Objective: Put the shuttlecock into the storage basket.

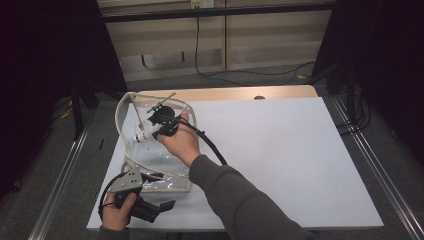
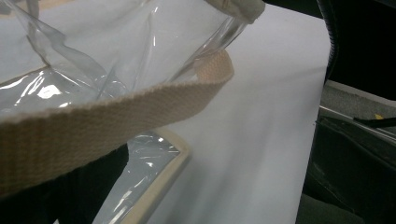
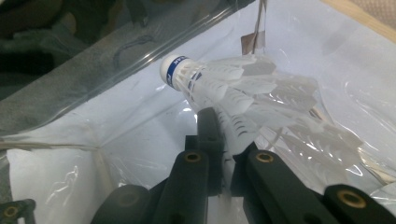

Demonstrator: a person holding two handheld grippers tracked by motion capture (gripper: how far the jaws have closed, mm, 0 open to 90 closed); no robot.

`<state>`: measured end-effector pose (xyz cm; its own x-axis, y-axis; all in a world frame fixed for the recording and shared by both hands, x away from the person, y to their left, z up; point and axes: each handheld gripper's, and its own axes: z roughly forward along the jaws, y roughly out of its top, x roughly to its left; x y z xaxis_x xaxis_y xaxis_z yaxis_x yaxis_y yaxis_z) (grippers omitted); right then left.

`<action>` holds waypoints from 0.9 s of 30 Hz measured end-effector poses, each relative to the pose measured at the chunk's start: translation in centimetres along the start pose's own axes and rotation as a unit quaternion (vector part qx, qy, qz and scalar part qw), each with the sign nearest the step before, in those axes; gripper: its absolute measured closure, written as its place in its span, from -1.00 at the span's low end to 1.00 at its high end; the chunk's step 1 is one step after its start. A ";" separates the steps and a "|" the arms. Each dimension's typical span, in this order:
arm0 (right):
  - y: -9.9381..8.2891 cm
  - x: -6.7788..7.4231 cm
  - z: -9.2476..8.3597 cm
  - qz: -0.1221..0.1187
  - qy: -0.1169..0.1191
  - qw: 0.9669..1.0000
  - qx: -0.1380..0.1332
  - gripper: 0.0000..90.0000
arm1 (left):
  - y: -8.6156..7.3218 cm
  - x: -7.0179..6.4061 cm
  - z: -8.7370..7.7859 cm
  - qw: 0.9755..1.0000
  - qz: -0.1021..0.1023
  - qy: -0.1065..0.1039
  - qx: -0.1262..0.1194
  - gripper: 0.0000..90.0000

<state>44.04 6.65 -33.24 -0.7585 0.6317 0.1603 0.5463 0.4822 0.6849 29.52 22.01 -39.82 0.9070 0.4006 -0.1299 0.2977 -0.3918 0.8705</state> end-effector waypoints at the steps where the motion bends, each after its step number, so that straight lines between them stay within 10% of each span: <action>1: -0.1 -0.1 0.1 0.003 0.001 1.000 0.000 0.97 | 0.0 0.0 0.0 1.000 0.000 0.000 0.000 -0.91; 27: -0.4 0.0 1.0 -0.014 0.002 1.000 -0.005 0.97 | 0.0 0.1 0.1 1.000 0.002 0.000 0.003 -0.91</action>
<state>44.14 7.07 -34.23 -0.7748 0.6159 0.1427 0.5206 0.4935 0.6968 29.59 22.00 -39.90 0.9076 0.4001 -0.1268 0.2966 -0.3977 0.8682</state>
